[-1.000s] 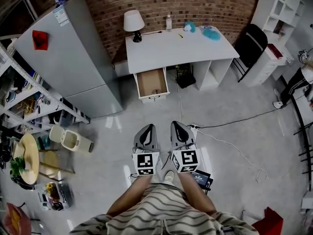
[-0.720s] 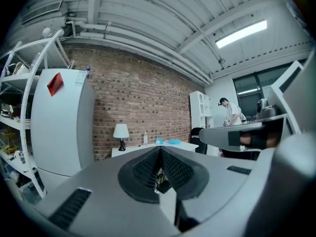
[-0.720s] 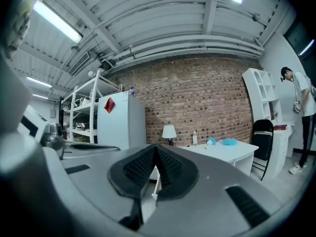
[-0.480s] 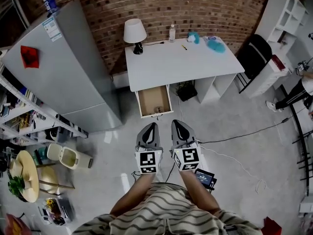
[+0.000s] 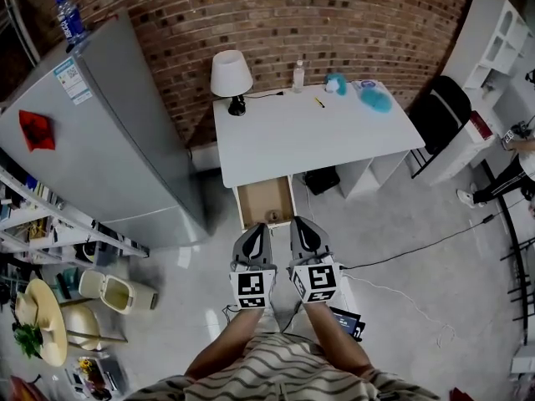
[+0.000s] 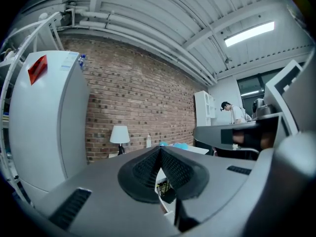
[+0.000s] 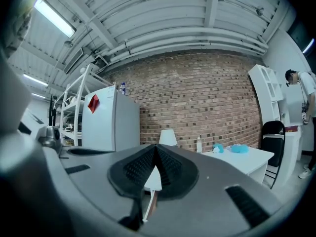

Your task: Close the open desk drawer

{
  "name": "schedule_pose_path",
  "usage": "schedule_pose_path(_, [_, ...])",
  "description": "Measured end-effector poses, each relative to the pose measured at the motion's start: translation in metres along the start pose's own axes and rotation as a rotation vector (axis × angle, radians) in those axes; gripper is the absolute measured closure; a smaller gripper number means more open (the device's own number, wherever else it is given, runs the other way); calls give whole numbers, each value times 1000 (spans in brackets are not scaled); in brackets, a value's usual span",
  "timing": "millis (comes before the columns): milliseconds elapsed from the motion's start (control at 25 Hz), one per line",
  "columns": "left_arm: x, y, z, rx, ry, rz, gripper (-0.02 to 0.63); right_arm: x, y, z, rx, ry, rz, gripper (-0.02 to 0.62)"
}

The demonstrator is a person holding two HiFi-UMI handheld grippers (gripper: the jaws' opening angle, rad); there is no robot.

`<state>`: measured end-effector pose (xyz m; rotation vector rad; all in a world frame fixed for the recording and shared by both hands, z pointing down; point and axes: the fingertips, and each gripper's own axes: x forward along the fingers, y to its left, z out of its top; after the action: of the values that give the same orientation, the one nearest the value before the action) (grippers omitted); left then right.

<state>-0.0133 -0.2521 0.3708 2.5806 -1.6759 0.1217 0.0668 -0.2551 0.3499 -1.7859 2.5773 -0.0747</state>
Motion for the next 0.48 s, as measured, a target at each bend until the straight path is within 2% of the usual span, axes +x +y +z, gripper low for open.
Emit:
schedule_pose_path(320, [51,11,-25,-22,33,66,600,48,-33,-25,5,30,45,584])
schedule_pose_path(480, [78,15,-50,-29,64,62,600,77,-47,-36,-15,19,49,584])
